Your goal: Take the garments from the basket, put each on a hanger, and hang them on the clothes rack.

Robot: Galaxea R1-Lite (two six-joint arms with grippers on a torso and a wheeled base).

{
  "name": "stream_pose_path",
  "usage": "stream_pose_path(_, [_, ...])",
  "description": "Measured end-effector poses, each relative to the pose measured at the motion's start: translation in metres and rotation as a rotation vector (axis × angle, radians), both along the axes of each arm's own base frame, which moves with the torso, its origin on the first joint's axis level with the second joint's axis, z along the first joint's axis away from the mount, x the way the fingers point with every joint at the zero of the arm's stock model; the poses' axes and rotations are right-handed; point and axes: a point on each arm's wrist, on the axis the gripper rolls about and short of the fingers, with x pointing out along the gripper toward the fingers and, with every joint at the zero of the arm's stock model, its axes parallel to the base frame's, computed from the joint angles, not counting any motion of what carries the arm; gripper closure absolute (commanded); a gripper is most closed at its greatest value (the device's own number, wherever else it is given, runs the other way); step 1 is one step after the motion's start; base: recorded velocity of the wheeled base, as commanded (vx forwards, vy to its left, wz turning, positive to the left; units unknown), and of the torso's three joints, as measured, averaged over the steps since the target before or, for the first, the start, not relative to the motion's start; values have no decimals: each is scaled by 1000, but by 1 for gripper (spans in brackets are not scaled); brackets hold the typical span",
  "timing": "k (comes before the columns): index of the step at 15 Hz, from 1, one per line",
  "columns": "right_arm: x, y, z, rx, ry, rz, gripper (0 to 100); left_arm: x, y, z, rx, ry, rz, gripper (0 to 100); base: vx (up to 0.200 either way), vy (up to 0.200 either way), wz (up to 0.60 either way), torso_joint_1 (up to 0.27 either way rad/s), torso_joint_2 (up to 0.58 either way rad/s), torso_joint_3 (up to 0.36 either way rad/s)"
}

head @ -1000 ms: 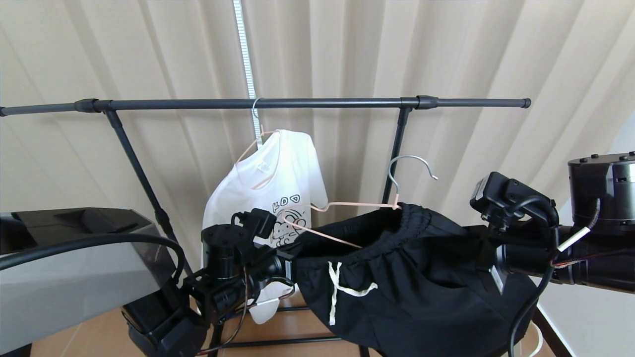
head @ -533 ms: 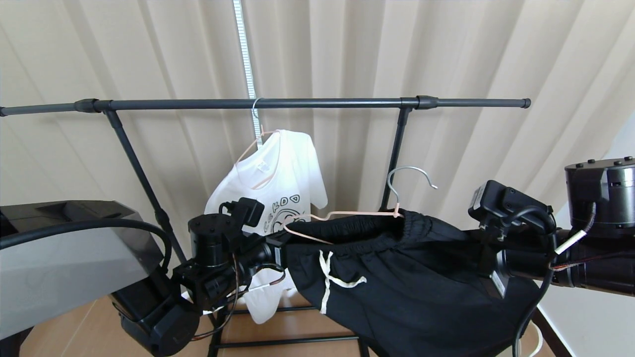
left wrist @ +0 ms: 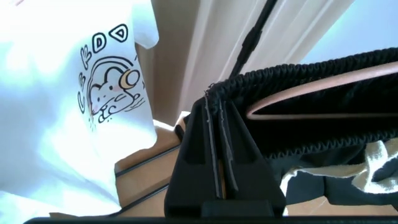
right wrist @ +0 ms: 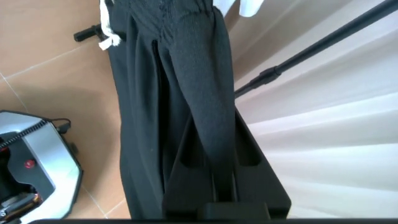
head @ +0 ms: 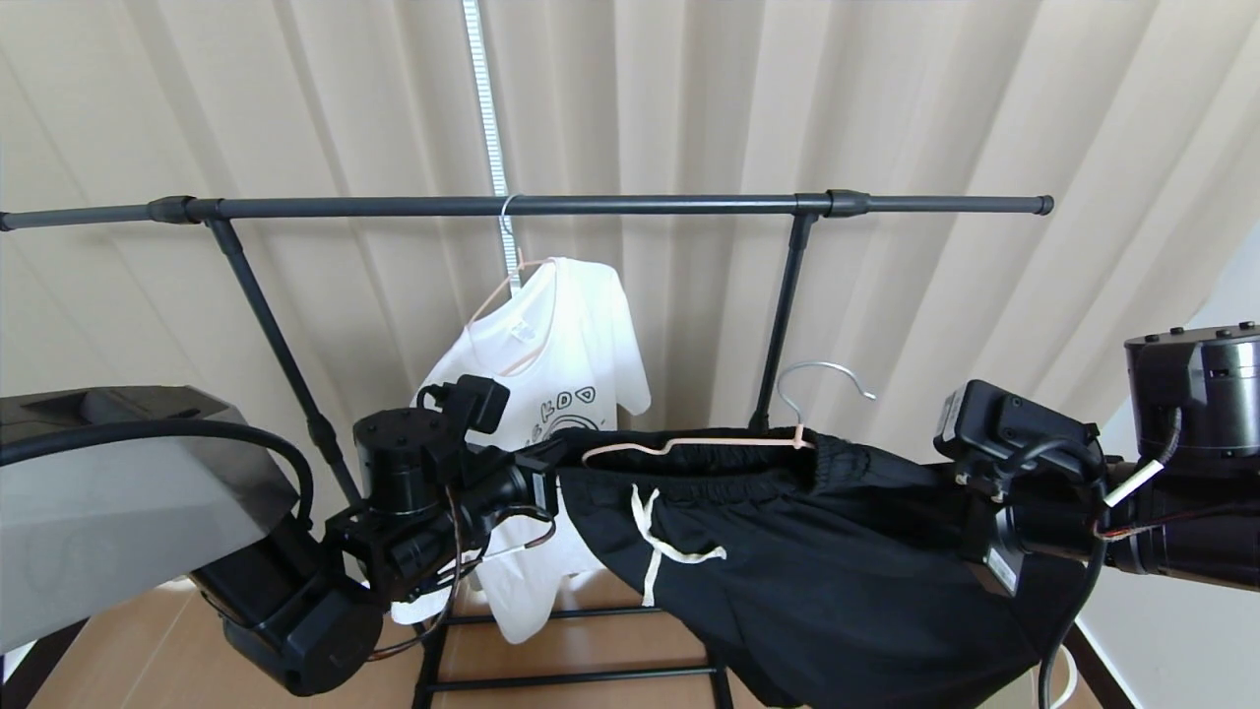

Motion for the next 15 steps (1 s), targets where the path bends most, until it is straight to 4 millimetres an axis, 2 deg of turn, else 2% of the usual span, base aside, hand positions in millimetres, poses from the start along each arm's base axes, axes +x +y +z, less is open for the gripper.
stream_pose_path(4, [0,-1,-4,-23,5,3,100,-7,3,24,19,21,-1,100,0,0,0,0,0,0])
stream_pose_path(11, [8,-1,-12,-35,35,-9,100,-13,1,89,149,11,-31,100,0,0,0,0,0,0])
stream_pose_path(15, [14,-5,-17,-42,54,-28,100,-21,-5,121,207,-55,-34,100,0,0,0,0,0,0])
